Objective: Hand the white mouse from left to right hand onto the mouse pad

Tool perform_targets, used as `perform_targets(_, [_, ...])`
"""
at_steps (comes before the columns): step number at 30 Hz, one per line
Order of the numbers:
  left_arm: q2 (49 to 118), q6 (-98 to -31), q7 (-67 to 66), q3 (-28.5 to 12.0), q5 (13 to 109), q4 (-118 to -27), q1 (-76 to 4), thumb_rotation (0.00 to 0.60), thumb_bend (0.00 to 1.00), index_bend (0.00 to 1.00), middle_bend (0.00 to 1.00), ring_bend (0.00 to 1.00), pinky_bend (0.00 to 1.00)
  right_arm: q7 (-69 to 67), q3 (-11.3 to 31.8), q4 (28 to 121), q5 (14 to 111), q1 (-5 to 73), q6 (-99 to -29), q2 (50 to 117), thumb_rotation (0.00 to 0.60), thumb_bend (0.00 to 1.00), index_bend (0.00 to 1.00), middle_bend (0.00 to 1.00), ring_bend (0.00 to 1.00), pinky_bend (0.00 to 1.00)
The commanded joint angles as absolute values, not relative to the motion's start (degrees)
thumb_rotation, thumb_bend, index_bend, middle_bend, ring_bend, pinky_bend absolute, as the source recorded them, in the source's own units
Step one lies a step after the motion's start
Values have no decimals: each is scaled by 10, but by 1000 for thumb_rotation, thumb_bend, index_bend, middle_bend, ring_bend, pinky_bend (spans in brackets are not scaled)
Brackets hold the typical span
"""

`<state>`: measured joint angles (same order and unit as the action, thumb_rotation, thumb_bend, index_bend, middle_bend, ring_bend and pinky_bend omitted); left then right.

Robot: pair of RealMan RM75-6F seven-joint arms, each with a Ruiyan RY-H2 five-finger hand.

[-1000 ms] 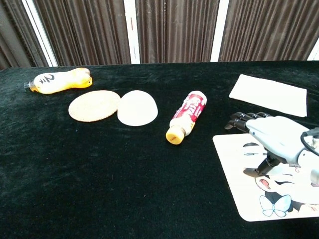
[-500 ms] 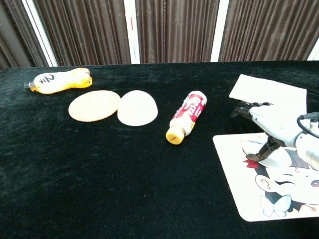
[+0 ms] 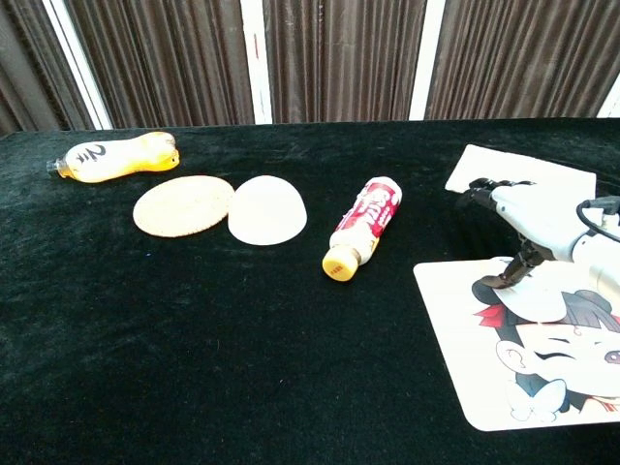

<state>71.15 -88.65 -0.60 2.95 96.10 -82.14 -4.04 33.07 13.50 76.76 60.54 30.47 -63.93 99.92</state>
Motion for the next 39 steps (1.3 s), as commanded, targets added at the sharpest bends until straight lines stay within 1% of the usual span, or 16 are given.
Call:
perform_targets(1, [712, -887, -7, 30, 961, -821, -41, 600, 86, 0, 0, 0, 0, 326, 138, 761, 601, 307, -638, 999, 600, 202, 119, 0, 0, 0])
perform_targets(10, [712, -887, -9, 31, 962, -822, -40, 600, 85, 0, 0, 0, 0, 316, 142, 741, 586, 308, -635, 996, 600, 202, 119, 0, 0, 0])
perform_targets(14, [714, -885, -13, 31, 962, -821, -41, 600, 85, 0, 0, 0, 0, 301, 131, 768, 604, 301, -644, 981, 600, 193, 119, 0, 0, 0])
perform_targets(19, [718, -885, -15, 31, 961, -819, -42, 600, 86, 0, 0, 0, 0, 278, 99, 825, 661, 283, -671, 947, 600, 180, 119, 0, 0, 0])
perform_targets(22, [720, -889, -15, 29, 961, -817, -41, 600, 85, 0, 0, 0, 0, 266, 79, 857, 700, 267, -700, 925, 600, 174, 119, 0, 0, 0])
perform_targets(27, [728, -898, -13, 24, 957, -810, -37, 600, 85, 0, 0, 0, 0, 230, 32, 894, 784, 222, -770, 868, 600, 125, 119, 0, 0, 0])
perform_targets(32, [736, -903, -16, 22, 955, -803, -34, 600, 82, 0, 0, 0, 0, 195, -13, 865, 844, 165, -850, 829, 600, 111, 119, 0, 0, 0])
perform_targets(39, [740, -913, -18, 25, 956, -802, -27, 600, 82, 0, 0, 0, 0, 107, -46, 801, 873, 99, -921, 813, 600, 104, 119, 0, 0, 0])
